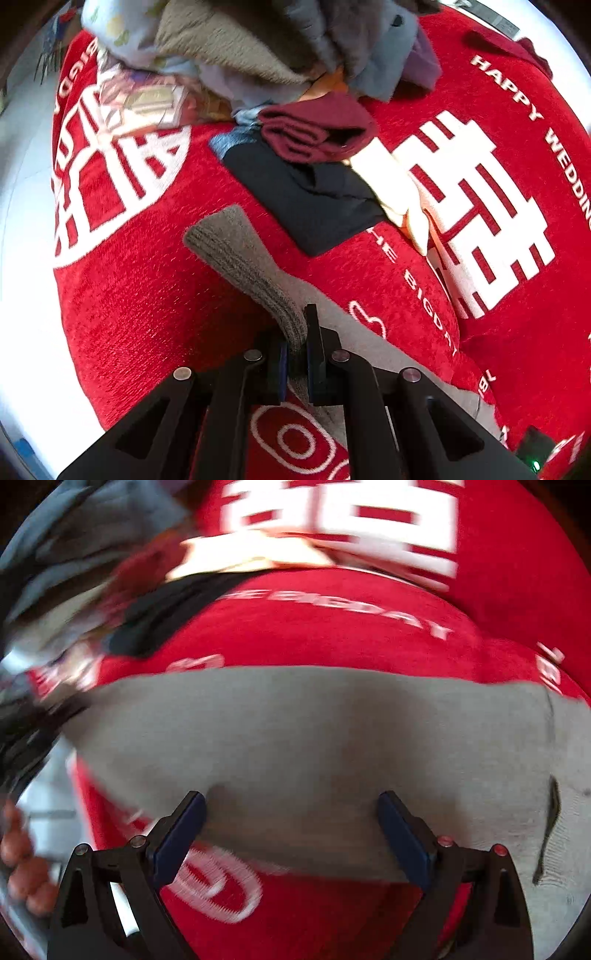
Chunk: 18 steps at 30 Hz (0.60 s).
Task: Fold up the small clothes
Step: 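Grasp the other grey sleeve with the left tool and fold it across the body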
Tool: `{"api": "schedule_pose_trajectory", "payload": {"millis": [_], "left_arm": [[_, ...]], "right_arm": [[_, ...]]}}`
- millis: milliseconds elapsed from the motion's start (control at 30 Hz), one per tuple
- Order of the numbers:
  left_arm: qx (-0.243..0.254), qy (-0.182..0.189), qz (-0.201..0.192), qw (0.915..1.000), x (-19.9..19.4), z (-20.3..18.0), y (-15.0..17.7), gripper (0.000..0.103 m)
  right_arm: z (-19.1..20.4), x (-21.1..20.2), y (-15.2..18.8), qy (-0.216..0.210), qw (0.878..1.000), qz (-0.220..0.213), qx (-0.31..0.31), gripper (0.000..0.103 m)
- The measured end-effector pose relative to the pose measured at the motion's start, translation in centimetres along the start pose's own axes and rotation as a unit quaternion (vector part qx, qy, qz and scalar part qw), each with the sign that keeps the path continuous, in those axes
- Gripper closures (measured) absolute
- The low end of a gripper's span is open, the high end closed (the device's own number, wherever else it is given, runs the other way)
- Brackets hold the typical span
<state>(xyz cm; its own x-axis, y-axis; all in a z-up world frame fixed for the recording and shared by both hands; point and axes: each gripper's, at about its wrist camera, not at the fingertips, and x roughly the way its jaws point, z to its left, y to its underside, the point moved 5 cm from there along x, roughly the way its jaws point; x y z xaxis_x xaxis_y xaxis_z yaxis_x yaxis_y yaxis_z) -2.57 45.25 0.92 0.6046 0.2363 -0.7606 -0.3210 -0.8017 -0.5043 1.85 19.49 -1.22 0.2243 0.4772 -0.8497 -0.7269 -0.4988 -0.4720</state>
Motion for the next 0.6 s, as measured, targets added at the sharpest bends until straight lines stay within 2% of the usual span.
{"api": "schedule_pose_trajectory", "payload": {"millis": [100, 233, 300, 367, 500, 600], "left_arm": [[0.028, -0.001, -0.013, 0.9995, -1.6, -2.5, 0.3, 0.095], [0.081, 0.009, -0.019, 0.9965, -3.3, -7.3, 1.8, 0.095], [0.110, 0.018, -0.015, 0.9936, -3.9, -10.3, 3.1, 0.095], [0.143, 0.027, -0.008, 0.9894, -4.3, -13.8, 4.9, 0.095], [0.213, 0.053, 0.012, 0.9754, -5.0, -21.7, 9.9, 0.095], [0.275, 0.078, 0.026, 0.9579, -6.1, -28.3, 15.0, 0.095]], "right_arm": [[-2.1, -3.0, 1.7, 0.044, 0.999, -0.014, -0.018, 0.007], [-8.9, -7.0, 5.1, 0.143, 0.989, -0.020, -0.031, 0.007], [-13.3, -9.2, 7.4, 0.176, 0.984, -0.014, -0.003, 0.007], [-17.6, -11.6, 9.3, 0.181, 0.983, -0.016, 0.040, 0.007], [-24.4, -15.6, 12.8, 0.208, 0.972, -0.031, 0.107, 0.007], [-27.7, -18.4, 15.1, 0.220, 0.965, -0.043, 0.138, 0.007]]}}
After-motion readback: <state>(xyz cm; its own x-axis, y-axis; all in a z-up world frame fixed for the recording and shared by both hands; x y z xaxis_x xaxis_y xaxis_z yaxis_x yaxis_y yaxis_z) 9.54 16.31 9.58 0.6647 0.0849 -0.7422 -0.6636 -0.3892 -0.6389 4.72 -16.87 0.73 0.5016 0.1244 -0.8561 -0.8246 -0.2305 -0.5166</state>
